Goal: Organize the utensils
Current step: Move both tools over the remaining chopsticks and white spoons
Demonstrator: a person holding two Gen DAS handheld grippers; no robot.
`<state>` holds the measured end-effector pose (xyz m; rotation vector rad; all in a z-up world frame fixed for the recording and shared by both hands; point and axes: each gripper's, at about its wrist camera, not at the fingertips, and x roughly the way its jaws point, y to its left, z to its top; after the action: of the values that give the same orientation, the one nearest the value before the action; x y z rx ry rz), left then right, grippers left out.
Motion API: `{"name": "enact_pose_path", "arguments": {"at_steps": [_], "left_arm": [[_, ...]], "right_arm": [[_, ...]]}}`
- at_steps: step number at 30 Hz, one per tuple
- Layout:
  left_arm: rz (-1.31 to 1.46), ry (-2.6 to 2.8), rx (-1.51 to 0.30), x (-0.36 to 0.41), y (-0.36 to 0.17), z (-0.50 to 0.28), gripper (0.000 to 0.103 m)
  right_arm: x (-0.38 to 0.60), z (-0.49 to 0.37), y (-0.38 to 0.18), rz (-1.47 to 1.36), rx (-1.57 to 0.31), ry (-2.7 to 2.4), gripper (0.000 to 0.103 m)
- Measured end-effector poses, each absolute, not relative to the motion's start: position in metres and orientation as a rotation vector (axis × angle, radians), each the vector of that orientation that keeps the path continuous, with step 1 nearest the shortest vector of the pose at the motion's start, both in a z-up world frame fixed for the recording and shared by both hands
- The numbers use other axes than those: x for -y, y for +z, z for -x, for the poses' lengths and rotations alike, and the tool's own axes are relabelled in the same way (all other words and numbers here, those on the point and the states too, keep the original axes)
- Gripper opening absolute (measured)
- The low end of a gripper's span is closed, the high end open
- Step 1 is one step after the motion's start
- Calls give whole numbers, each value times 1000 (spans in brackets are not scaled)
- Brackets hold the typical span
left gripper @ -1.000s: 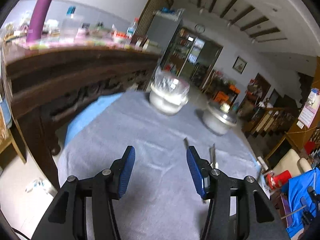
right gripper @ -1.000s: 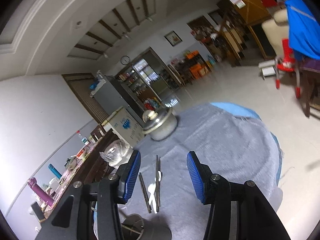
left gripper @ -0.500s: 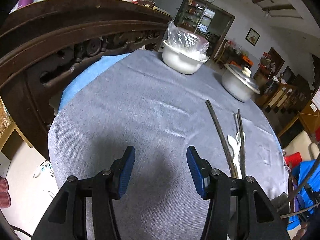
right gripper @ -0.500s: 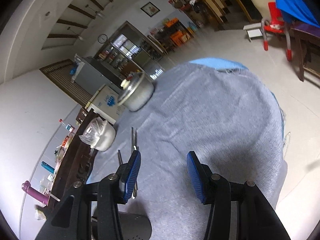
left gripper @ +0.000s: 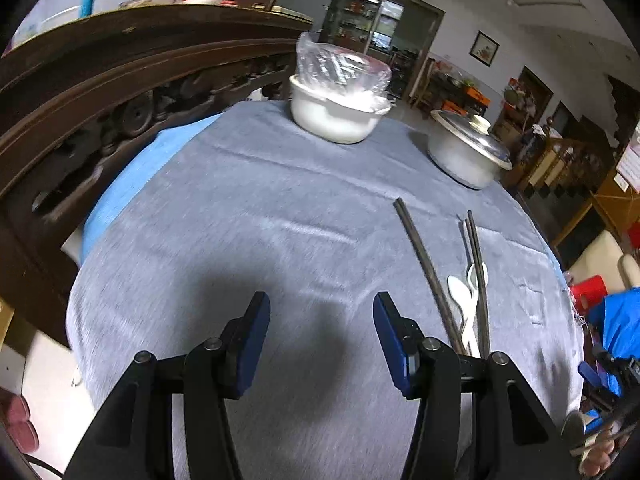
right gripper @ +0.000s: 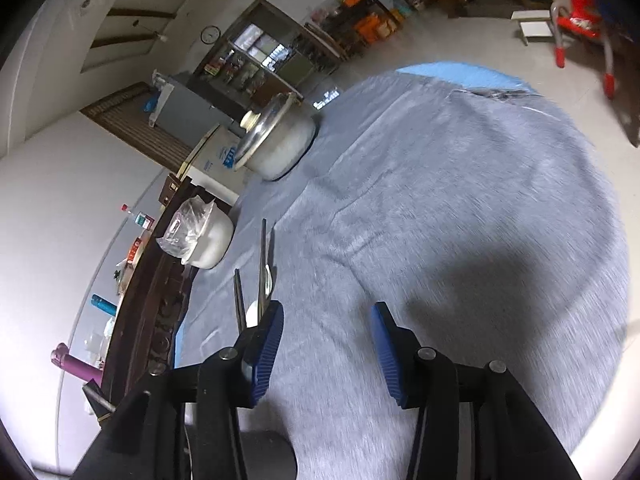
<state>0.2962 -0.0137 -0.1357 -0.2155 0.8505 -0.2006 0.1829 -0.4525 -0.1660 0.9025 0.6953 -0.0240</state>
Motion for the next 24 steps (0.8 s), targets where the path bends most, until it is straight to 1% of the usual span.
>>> {"name": "enact_pose_path", "arguments": {"at_steps": [7, 13, 20, 21, 24], "left_arm": [[192, -262, -899, 45, -136, -350, 54], [190, -307, -977, 78, -148, -400, 54], [145, -316, -1010, 113, -162, -439, 54], [140, -318, -1015, 116, -164, -441, 54], [122, -323, -1029, 124, -171, -450, 54]], "right_arm": [[452, -249, -169, -894, -778, 97, 47], [452, -305, -172, -908, -820, 157, 46], [435, -373, -170, -830, -887, 220, 46], [432, -382, -171, -821, -896, 228, 44], [420, -411, -174, -796, -920, 249, 43]]}}
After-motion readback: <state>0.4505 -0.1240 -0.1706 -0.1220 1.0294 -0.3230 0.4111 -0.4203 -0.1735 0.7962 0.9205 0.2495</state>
